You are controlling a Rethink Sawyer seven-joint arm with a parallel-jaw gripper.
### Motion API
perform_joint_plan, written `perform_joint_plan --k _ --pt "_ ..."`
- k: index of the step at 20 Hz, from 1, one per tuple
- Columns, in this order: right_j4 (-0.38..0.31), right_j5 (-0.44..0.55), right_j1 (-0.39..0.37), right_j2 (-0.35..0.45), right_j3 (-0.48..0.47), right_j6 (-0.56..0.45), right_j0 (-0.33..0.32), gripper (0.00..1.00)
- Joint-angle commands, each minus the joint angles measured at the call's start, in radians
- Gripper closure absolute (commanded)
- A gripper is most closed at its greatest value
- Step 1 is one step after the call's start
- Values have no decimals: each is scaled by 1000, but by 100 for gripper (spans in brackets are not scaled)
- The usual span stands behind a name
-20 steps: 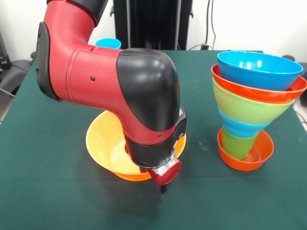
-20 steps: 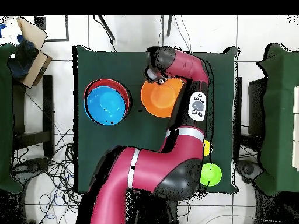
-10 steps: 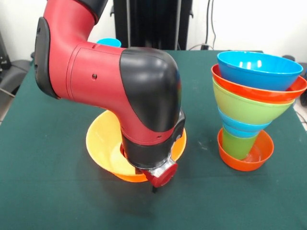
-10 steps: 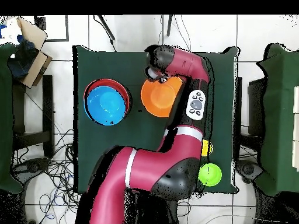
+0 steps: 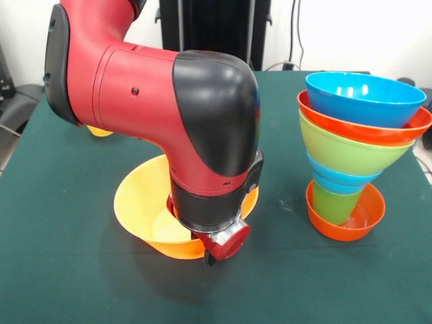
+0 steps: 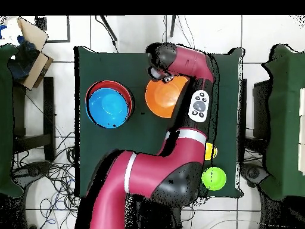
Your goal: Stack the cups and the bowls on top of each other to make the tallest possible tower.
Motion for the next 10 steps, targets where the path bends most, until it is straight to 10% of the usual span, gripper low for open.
perform_joint_plan --k 1,10 --pt "22 -106 47 83 30 192 24 100" --pt "47 45 16 43 -1 190 25 100"
